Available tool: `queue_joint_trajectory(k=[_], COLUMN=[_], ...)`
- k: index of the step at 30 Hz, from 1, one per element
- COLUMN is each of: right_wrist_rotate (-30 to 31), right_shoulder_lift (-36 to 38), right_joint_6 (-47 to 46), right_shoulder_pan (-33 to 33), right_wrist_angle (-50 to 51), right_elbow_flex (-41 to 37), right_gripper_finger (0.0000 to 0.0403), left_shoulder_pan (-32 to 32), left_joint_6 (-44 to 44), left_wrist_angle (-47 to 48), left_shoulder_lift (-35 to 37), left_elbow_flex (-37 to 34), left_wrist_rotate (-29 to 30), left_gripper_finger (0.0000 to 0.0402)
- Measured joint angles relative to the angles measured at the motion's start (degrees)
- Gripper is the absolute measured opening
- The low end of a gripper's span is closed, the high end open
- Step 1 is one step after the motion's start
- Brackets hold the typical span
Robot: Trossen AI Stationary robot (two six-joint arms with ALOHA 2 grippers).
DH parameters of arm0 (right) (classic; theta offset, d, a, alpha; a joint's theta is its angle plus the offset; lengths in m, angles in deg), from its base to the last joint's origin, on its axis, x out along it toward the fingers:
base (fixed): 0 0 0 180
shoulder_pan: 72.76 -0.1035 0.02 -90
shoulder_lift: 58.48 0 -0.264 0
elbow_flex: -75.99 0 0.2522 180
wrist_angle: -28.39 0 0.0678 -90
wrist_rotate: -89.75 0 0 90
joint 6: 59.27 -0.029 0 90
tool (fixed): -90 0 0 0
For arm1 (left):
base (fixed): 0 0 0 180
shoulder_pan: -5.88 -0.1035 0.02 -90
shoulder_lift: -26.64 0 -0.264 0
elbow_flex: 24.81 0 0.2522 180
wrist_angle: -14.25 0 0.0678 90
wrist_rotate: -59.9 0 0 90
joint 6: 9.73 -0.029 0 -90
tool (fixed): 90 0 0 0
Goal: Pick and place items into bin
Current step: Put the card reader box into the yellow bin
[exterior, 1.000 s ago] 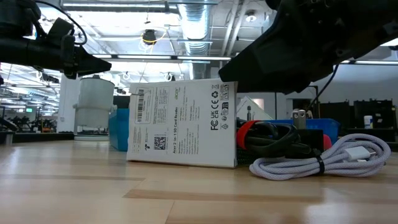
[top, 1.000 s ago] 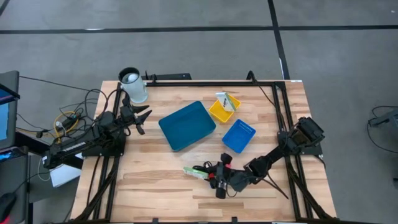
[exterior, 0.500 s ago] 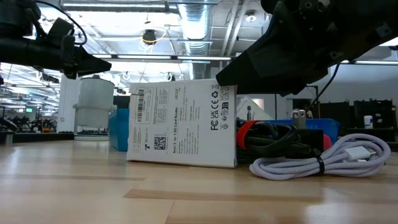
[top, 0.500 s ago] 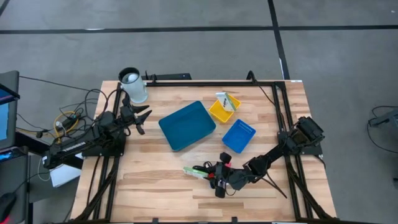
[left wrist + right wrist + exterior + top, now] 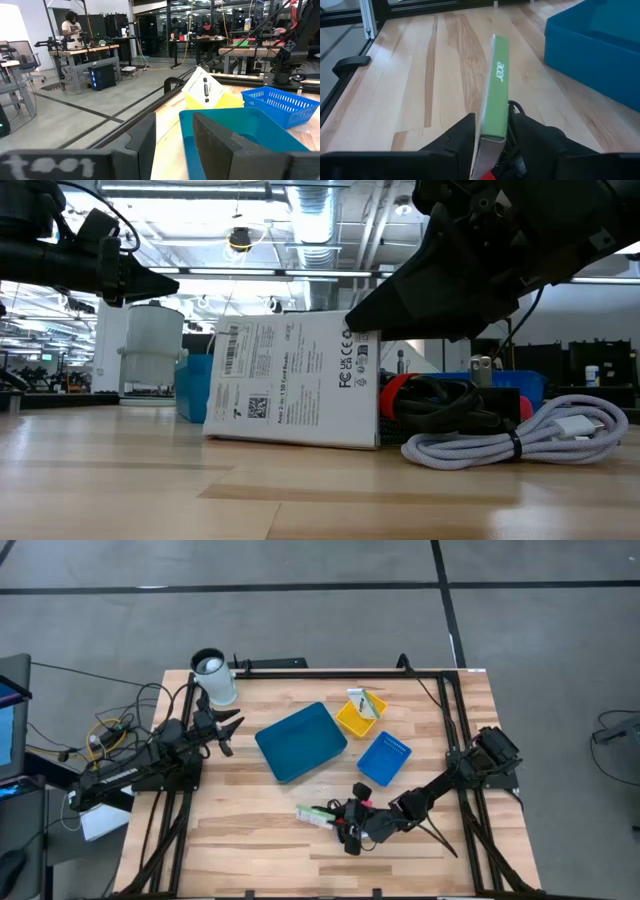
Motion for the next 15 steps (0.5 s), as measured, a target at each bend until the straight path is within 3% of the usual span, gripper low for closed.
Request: queue_joint_trajectory(k=[15], right_wrist_rotate=[0.09], right_shoulder_lift=[0.0], right_joint_6=[0.17], right_shoulder_pan=[0.26], right_wrist_angle=[-0.17], right_elbow_flex=[0.0], right_gripper_finger=[0.0045], left_shoulder_pan=[0.01], left_joint_6=[0.0], left_wrist_angle=[0.0], left_shoulder_lift=[0.0], left_elbow_flex=[-0.02], left_wrist_rotate=[0.0], left_gripper_finger=[0.0119])
